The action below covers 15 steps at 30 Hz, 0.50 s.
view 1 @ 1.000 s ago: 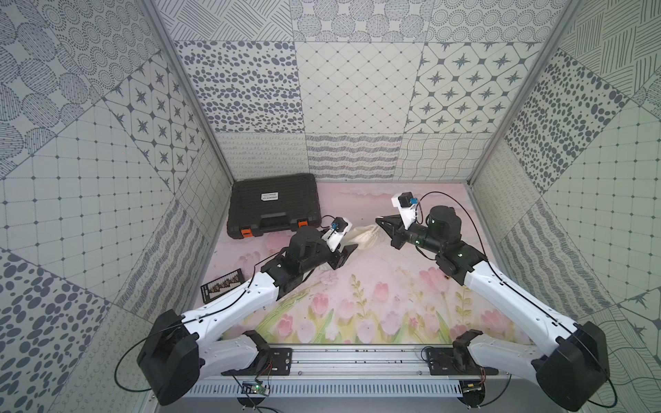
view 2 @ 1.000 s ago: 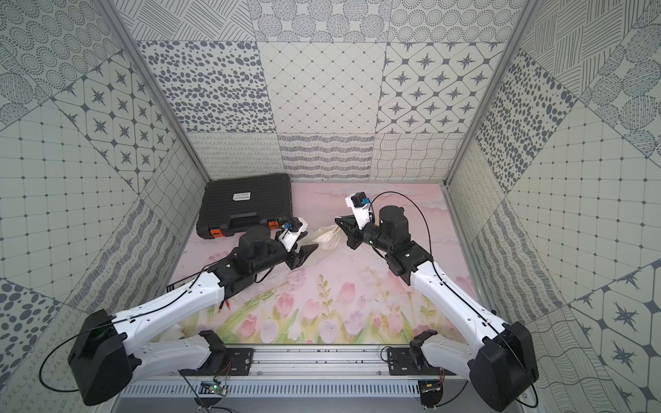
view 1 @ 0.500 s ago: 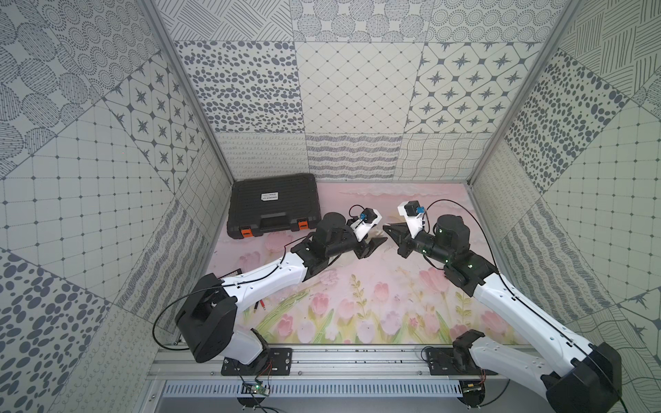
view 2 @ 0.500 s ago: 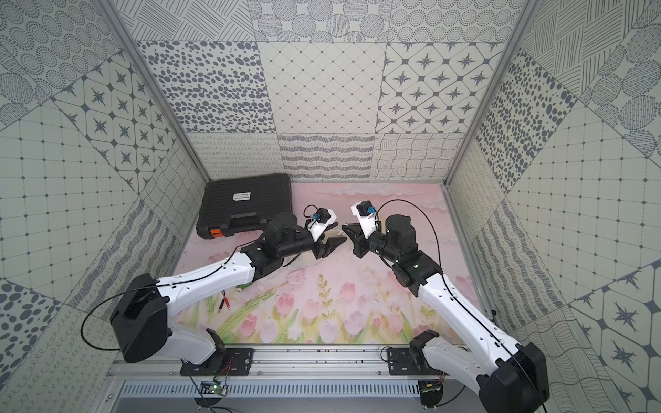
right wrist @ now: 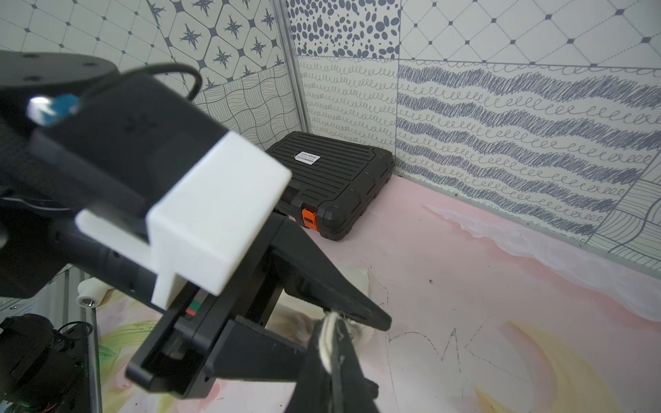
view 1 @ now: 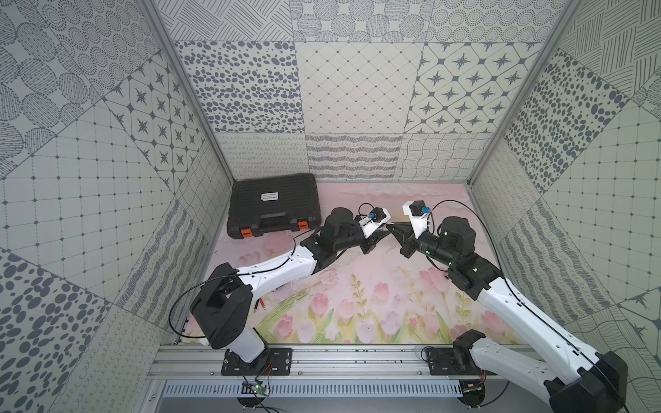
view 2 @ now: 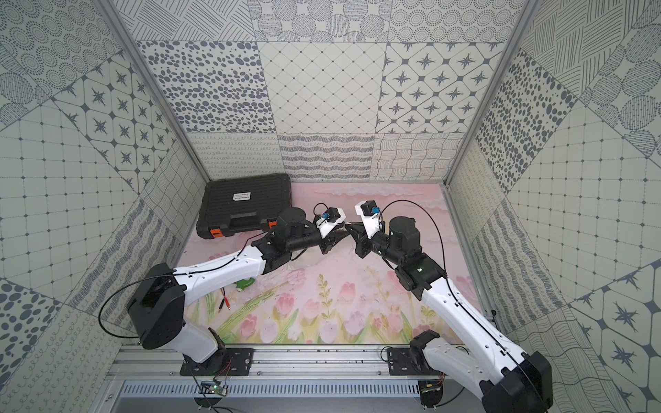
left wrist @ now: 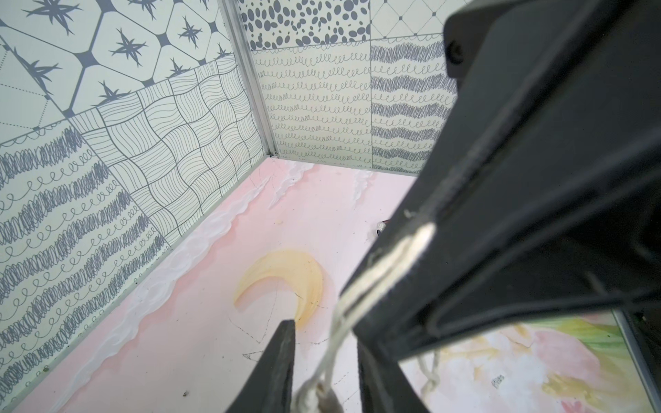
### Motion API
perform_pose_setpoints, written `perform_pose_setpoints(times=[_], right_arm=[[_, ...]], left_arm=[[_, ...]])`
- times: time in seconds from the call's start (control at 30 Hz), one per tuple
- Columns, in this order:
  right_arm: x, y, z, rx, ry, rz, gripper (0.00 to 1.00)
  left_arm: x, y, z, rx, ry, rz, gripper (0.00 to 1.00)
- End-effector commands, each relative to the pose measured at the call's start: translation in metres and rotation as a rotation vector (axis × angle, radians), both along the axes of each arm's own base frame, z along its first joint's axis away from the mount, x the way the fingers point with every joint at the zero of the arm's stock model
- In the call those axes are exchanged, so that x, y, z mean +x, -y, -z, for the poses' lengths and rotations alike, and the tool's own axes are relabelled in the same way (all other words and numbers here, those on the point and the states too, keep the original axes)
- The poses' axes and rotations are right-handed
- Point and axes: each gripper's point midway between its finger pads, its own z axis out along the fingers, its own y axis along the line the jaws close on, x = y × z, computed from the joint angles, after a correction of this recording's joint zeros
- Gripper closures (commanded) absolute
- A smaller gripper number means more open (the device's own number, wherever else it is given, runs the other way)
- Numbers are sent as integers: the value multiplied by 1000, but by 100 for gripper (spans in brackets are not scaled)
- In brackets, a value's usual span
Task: Close the soil bag
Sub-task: Frap the soil bag at the center of the board.
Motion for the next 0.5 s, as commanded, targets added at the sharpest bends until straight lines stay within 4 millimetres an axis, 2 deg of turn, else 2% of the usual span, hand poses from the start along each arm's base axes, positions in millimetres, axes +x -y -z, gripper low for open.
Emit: perform_pose_setpoints(times=[0.0,0.2,0.27,0.37,0.47], right_arm=[[-2,0,-14,41,46,0,100],[-1,1,-12,42,46,13,100],[0,3,-13,45,48,24,100],[3,8,-10,48,50,59,100],[8,15,-3,51,47,112,100]], left_arm=[[0,8,-20,-9,92,41,71],[2,10,-27,3,113,45,78],[2,10,-26,6,112,42,83],[2,9,-27,-1,106,42,98],[-1,8,-33,-20,102,44,100]])
